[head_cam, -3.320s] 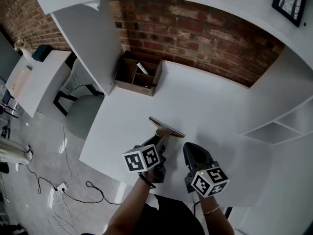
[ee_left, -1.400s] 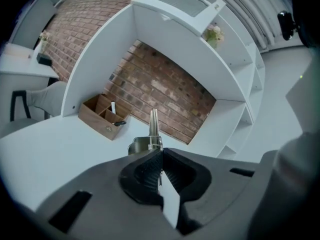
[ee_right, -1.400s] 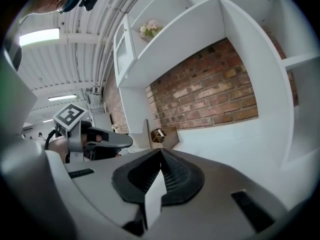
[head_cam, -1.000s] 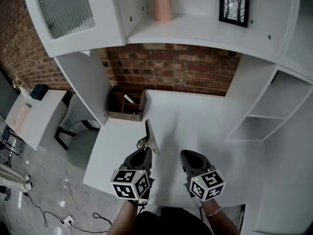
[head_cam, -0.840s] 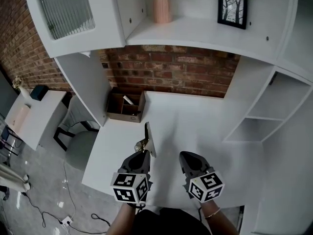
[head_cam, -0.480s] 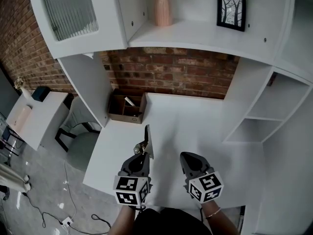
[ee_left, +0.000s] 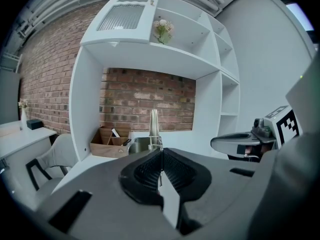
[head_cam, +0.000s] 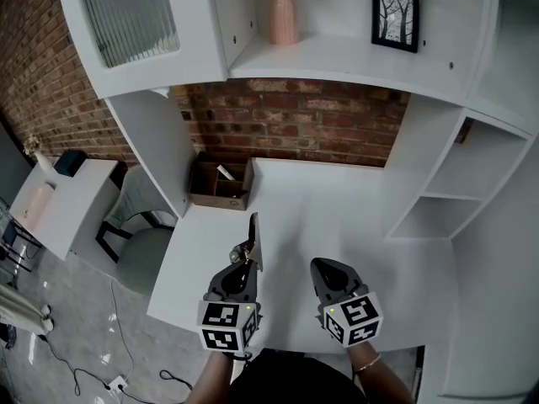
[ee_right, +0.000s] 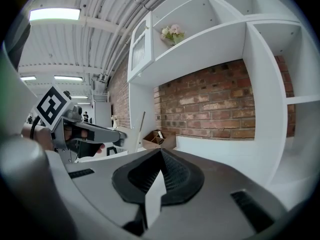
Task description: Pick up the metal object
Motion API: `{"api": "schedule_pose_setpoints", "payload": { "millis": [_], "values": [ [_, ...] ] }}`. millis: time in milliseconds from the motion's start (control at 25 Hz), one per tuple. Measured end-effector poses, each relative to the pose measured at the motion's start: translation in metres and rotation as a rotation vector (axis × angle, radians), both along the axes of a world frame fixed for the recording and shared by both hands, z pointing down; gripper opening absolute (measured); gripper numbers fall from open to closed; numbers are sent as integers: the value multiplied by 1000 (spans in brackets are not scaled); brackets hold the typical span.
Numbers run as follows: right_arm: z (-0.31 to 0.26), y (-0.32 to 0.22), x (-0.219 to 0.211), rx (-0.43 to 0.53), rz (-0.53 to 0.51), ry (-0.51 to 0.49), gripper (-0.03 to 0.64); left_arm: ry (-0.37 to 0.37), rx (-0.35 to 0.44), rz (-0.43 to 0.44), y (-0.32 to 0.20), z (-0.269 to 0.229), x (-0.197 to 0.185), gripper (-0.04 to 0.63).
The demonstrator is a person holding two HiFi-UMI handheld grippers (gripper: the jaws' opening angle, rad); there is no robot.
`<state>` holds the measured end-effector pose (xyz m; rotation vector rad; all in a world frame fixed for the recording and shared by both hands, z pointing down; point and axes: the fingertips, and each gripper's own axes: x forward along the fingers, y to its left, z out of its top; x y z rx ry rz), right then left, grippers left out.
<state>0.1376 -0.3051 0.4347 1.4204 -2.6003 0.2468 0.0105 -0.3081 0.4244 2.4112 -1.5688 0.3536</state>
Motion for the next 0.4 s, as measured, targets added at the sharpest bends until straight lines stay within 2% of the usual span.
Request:
{"api": "schedule_pose_setpoints", "payload": {
  "millis": [400],
  "values": [
    [-15, 10, -18, 21, 41, 6, 5, -3, -8, 33, 8, -3, -25, 12]
  ]
}}
